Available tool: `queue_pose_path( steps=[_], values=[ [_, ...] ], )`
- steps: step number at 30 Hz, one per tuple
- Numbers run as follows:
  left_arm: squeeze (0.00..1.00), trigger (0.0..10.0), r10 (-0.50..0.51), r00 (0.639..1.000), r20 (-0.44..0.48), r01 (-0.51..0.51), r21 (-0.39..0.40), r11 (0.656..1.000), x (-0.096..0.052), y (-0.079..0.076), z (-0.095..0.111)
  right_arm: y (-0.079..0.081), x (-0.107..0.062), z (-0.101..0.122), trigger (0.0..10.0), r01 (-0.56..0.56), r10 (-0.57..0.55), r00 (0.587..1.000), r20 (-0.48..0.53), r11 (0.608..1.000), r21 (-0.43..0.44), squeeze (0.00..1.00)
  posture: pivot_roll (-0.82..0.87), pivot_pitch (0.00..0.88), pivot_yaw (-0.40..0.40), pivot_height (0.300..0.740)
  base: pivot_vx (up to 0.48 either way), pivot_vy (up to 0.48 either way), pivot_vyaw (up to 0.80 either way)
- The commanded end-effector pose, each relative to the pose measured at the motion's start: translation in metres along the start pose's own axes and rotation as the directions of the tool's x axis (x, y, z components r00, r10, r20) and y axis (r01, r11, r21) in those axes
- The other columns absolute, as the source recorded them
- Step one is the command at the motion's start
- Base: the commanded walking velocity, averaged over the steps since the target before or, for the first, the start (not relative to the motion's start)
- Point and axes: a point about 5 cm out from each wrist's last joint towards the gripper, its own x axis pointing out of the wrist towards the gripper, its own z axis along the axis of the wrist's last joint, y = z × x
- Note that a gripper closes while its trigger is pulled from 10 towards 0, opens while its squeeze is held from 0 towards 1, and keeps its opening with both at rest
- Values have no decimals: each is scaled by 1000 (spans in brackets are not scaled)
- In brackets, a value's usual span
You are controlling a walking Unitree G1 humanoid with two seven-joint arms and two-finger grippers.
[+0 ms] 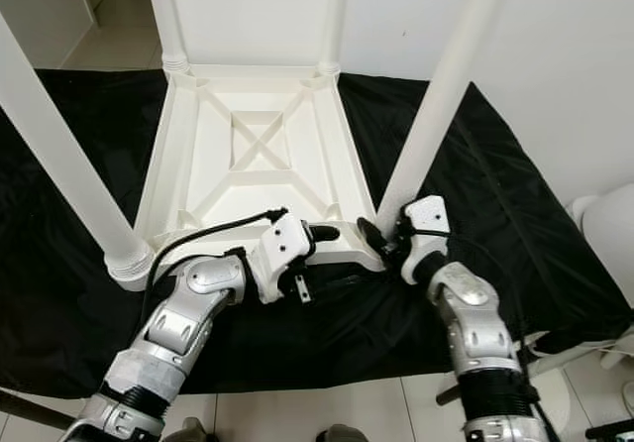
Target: Building children table
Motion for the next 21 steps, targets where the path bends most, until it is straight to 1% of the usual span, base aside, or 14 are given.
queue_pose_path(
  steps=[1, 2, 4, 5, 6, 7, 8, 12, 13, 14, 15, 18, 19, 21],
  values=[
    [0, 10000, 90, 996, -10, -90, -10, 996, -1, 2, -2, -3, -1, -8, 10000, 84, -85, 995, -60, 996, -22, 0, -6, 0, -43, 740, 0, 0, 0],
    [0, 10000, 91, 996, -10, -91, -11, 996, -1, 2, -2, 0, -1, -7, 10000, 136, -136, 989, -57, 991, -2, 0, -6, 0, -44, 740, 0, 0, 0],
    [0, 10000, 91, 996, -10, -92, -11, 996, -1, 2, -2, 2, -1, -7, 10000, 162, -161, 985, -54, 987, 7, 0, -6, 0, -44, 740, 0, 0, 0],
    [0, 10000, 92, 996, -11, -92, -10, 996, -1, 2, -2, 3, -1, -6, 10000, 230, -228, 972, -57, 973, 28, 0, -6, 0, -44, 740, 0, 0, 0],
    [0, 10000, 92, 996, -11, -92, -10, 996, -1, 2, -2, 3, -1, -6, 10000, 230, -228, 972, -57, 973, 28, 0, -6, 0, -44, 740, 0, 0, 0],
    [0, 10000, 93, 996, -11, -93, -8, 996, -1, 3, -2, 5, -2, -5, 10000, 346, -342, 938, -64, 936, 61, 0, -3, 0, -49, 740, 0, 0, 0],
    [0, 10000, 93, 996, -11, -93, -8, 996, -1, 3, -2, 5, -2, -5, 10000, 346, -342, 938, -64, 936, 61, 0, -3, 0, -49, 740, 0, 0, 0],
    [0, 10000, 97, 995, -11, -97, -9, 995, -1, 3, -2, 10, -5, -3, 10000, 431, -426, 902, -68, 898, 86, 0, -4, 0, -49, 740, 0, 0, 0],
    [0, 10000, 97, 995, -11, -97, -10, 995, -1, 3, -2, 21, -7, -3, 10000, 521, -515, 853, -83, 848, 92, 0, -4, 0, -51, 740, 0, 0, 0],
    [0, 10000, 97, 995, -11, -97, -10, 995, -1, 3, -2, 21, -7, -3, 10000, 521, -515, 853, -83, 848, 92, 0, -4, 0, -51, 740, 0, 0, 0],
    [0, 10000, 94, 995, -11, -94, -10, 995, -1, 2, -3, 30, -9, -3, 10000, 593, -587, 805, -90, 799, 99, 0, -5, 0, -53, 740, 0, 0, 0],
    [0, 10000, 93, 996, -10, -93, -10, 996, -1, 1, -3, 35, -9, -3, 10000, 606, -599, 796, -93, 788, 107, 0, -4, 0, -55, 740, 0, 0, 0],
    [0, 10000, 93, 996, -9, -93, -10, 996, -1, 1, -3, 40, -7, -2, 10000, 620, -613, 785, -96, 776, 116, 0, -5, 0, -56, 740, 0, 0, 0],
    [0, 10000, 94, 996, -9, -94, -11, 996, 0, 1, -3, 45, -5, -1, 10000, 604, -597, 797, -93, 787, 127, 0, -8, 0, -56, 740, 0, 0, 0]
  ],
)
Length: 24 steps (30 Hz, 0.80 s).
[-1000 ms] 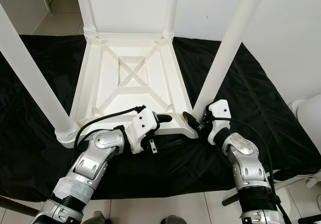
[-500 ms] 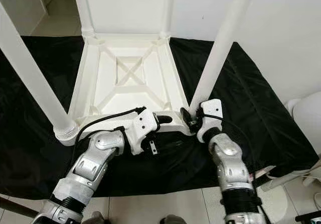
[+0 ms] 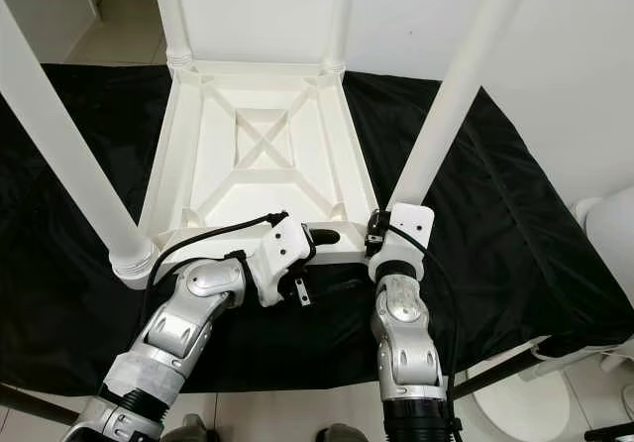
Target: Building children table
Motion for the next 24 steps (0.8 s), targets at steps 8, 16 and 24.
queue_pose_path(
  steps=[8, 16, 24],
  values=[
    [0, 10000, 99, 995, -9, -99, -2, 995, 2, 3, -2, 3, -4, -5, 10000, 6, -5, 999, -32, 1000, 12, 0, -5, 0, -63, 740, 0, 0, 0],
    [0, 10000, 116, 993, -11, -116, -3, 993, 1, 5, -2, -1, -11, 2, 10000, -94, 93, 995, 37, 995, 27, 1000, 0, 0, -69, 740, 0, 0, 0],
    [0, 10000, 116, 993, -7, -116, 1, 993, 2, 5, -2, -32, -14, -7, 10000, -313, 312, 950, 22, 949, 39, 0, -2, 0, -67, 740, 0, 0, 0]
  ],
)
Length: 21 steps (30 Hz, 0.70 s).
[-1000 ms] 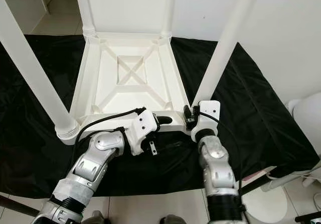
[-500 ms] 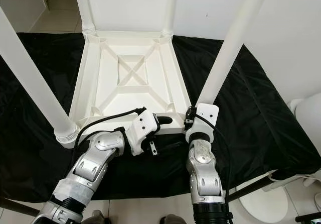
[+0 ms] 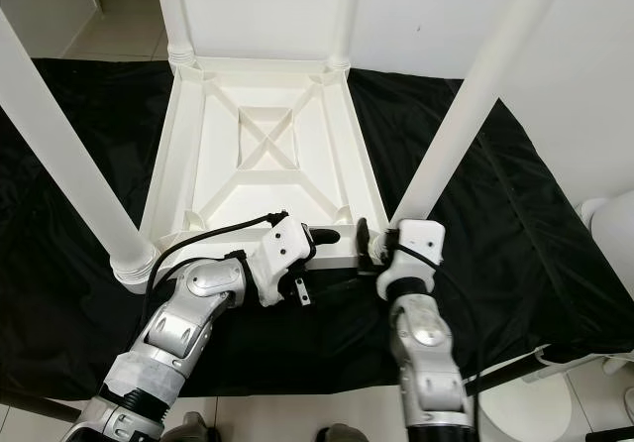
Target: Building children table
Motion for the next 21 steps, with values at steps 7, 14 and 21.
queue_pose_path(
  steps=[7, 14, 21],
  values=[
    [0, 10000, 109, 994, -9, -109, 4, 994, 2, 5, -2, -17, 1, 3, 10000, -139, 139, 990, -12, 988, -67, 0, -4, 0, -63, 740, 0, 0, 0],
    [0, 10000, 104, 995, -5, -104, 6, 995, 4, 7, 0, -24, 15, 6, 10000, -374, 366, 928, -76, 913, -163, 0, -12, 0, -51, 740, 0, 0, 0],
    [0, 10000, 110, 994, -1, -110, 8, 994, 6, 9, 1, -26, 28, 2, 10000, -489, 463, 871, -162, 846, -211, 0, -4, 0, -51, 740, 0, 0, 0]
  ],
)
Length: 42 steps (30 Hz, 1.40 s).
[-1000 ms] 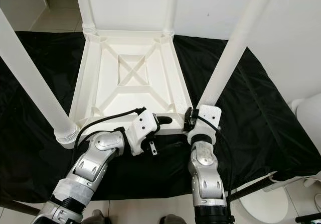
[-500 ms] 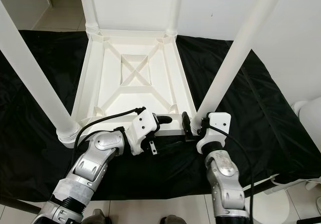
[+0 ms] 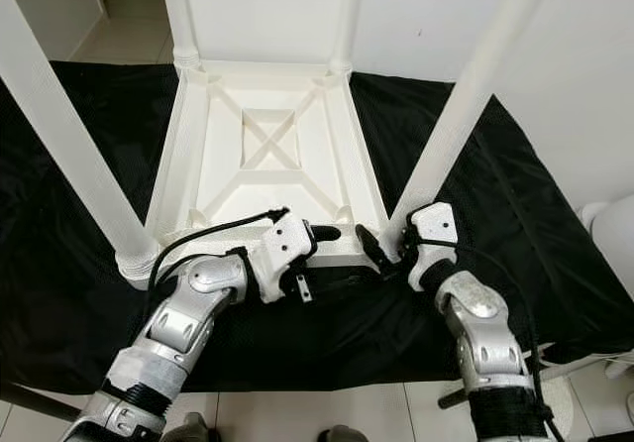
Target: Building children table
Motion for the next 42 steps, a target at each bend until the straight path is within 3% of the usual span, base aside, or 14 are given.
queue_pose_path(
  steps=[1, 2, 3, 4, 5, 18, 19, 25, 27, 28, 34, 35, 41, 42],
  values=[
    [0, 10000, 118, 993, 4, -118, 9, 993, 3, 7, 2, 1, 5, -5, 8235, -69, 68, 997, -49, 997, -24, 0, -2, 0, -52, 740, 0, 0, 0],
    [0, 10000, 118, 993, 4, -118, 9, 993, 3, 7, 2, 1, 5, -5, 8235, -69, 68, 997, -49, 997, -24, 0, -2, 0, -52, 740, 0, 0, 0],
    [0, 10000, 120, 993, 5, -120, 10, 993, 3, 7, 2, 0, 7, -7, 980, -88, 86, 994, -63, 996, -28, 0, 0, 0, -54, 740, 0, 0, 0],
    [0, 10000, 122, 993, 6, -122, 10, 992, 3, 7, 2, -1, 8, -8, 980, -97, 95, 993, -70, 995, -29, 0, 0, 0, -54, 740, 0, 0, 0],
    [0, 10000, 124, 992, 6, -124, 11, 992, 3, 8, 2, -1, 8, -9, 0, -100, 98, 992, -76, 994, -31, 0, 2, 0, -56, 740, 0, 0, 0],
    [0, 10000, 127, 992, 9, -127, 7, 992, 3, 7, 2, -1, 3, -16, 0, -111, 112, 991, -77, 994, 12, 0, -4, 0, -52, 740, 0, 0, 0],
    [0, 10000, 126, 992, 9, -126, 7, 992, 3, 8, 2, -1, 2, -16, 10000, -79, 81, 994, -69, 996, 29, 0, -3, 0, -50, 740, 0, 0, 0],
    [0, 10000, 125, 992, 8, -125, 9, 992, 3, 8, 2, -3, 3, -13, 10000, 20, -17, 999, -46, 998, 60, 0, -3, 0, -50, 740, 0, 0, 0],
    [0, 10000, 128, 992, 6, -128, 9, 992, 3, 8, 2, -7, 5, -15, 10000, 164, -159, 985, -70, 984, 69, 0, -6, 0, -48, 740, 0, 0, 0],
    [0, 10000, 128, 992, 6, -128, 9, 992, 3, 8, 2, -7, 5, -15, 10000, 164, -159, 985, -70, 984, 69, 0, -6, 0, -48, 740, 0, 0, 0],
    [0, 10000, 126, 992, 6, -127, 9, 992, 4, 8, 2, 4, 9, -11, 10000, 303, -300, 952, -63, 951, 60, 0, -9, 0, -45, 740, 0, 0, 0],
    [0, 10000, 130, 992, 4, -130, 8, 991, 3, 10, 2, 10, 11, -10, 10000, 414, -408, 910, -76, 906, 87, 0, -8, 0, -45, 740, 0, 0, 0],
    [0, 10000, 133, 991, 3, -133, 13, 991, 3, 10, 2, 17, 13, -9, 10000, 479, -472, 877, -89, 872, 103, 0, -6, 0, -47, 740, 0, 0, 0],
    [0, 10000, 137, 991, 3, -137, 13, 991, 3, 11, 2, 23, 16, -8, 10000, 534, -526, 846, -93, 838, 117, 0, -4, 0, -50, 740, 0, 0, 0]
  ],
)
